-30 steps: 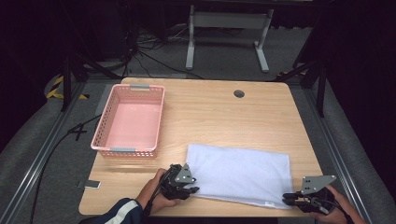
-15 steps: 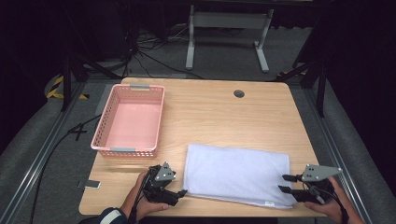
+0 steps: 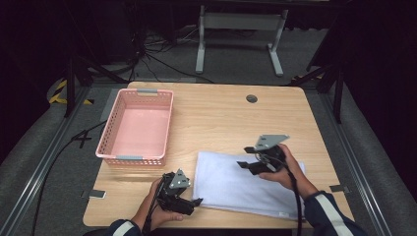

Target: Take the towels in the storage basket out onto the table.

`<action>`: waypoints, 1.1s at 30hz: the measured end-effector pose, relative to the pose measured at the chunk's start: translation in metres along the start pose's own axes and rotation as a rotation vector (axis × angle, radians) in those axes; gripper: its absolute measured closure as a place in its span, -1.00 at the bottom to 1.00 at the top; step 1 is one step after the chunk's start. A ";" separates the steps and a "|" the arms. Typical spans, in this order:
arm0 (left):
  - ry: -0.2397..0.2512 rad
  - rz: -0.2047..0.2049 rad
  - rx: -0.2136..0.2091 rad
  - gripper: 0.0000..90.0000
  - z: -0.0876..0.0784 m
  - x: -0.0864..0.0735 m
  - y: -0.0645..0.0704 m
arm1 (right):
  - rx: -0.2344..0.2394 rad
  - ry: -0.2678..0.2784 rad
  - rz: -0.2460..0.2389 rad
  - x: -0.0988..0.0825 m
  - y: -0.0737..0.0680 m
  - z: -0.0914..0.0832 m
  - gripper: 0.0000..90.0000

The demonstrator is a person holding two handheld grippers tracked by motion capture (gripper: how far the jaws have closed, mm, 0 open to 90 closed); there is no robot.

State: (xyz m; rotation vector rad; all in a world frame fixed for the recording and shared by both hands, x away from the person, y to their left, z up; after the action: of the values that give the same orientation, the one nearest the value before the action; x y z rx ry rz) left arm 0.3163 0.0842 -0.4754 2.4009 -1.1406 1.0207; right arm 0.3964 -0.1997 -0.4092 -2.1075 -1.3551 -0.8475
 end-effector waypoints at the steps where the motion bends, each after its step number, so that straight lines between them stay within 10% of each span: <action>1: 0.012 -0.028 -0.007 -0.62 0.001 -0.001 0.000 | 0.018 0.000 0.003 0.010 0.004 0.013 -0.07; 12: -0.019 0.005 -0.021 -0.65 0.007 -0.008 0.004 | 0.135 -0.113 -0.016 0.063 0.009 0.103 -0.06; 20: -0.007 0.053 0.012 -0.67 0.015 -0.003 0.019 | 0.135 -0.202 0.008 0.056 0.020 0.132 -0.14; 26: -0.006 0.081 0.045 -0.67 0.019 -0.001 0.028 | 0.206 -0.209 0.034 0.054 0.019 0.135 0.25; 33: 0.000 0.067 0.057 0.24 0.015 0.003 0.018 | 0.222 -0.263 -0.013 0.061 0.012 0.137 0.70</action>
State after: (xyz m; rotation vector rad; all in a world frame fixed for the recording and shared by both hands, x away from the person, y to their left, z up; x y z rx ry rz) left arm 0.3107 0.0635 -0.4844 2.4204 -1.2153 1.0885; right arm 0.4586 -0.0722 -0.4596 -2.0884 -1.5188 -0.4108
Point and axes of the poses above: each handheld gripper's, and its own axes: z roughly forward along the jaws, x roughly out of its top, y roughly to its right, the point moved 2 cm from there along z, roughly forward along the jaws, and after that the axes turned 11 degrees about x, right-handed, at the moved point
